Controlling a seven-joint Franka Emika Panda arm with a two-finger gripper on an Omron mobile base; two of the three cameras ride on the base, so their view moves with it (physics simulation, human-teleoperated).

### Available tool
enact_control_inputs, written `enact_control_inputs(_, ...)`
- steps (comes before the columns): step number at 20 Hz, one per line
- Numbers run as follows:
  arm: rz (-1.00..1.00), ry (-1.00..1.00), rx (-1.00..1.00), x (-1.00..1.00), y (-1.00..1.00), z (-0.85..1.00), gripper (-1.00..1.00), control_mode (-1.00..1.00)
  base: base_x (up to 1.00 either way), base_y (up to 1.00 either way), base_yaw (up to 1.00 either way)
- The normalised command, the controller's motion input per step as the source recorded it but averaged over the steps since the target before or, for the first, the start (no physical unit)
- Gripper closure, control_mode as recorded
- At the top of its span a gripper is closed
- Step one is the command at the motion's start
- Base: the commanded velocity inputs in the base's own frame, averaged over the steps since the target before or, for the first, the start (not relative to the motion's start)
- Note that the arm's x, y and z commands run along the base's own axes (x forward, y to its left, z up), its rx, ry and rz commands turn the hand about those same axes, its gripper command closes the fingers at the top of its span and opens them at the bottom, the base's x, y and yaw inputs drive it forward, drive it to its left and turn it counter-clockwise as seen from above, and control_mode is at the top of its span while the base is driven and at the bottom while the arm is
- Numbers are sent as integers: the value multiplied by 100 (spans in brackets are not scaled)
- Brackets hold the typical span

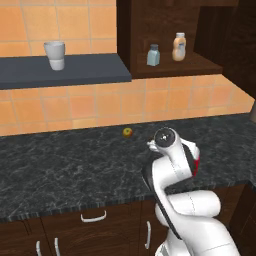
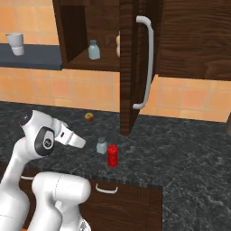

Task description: Put the shaker and condiment bottle from the counter next to their counterparts in the cabinet.

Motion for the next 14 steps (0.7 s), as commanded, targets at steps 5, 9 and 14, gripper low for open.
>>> enact_control_inputs(5, -9, -3, -13, 7, 16, -62, -100, -100, 0, 0, 0)
enact_control_inputs(9, -6, -20, -11, 13, 19, -21, -100, -100, 0, 0, 0)
enact_control_inputs(14, -3, -5, -10, 9, 3, -44, -100, -100, 0, 0, 0)
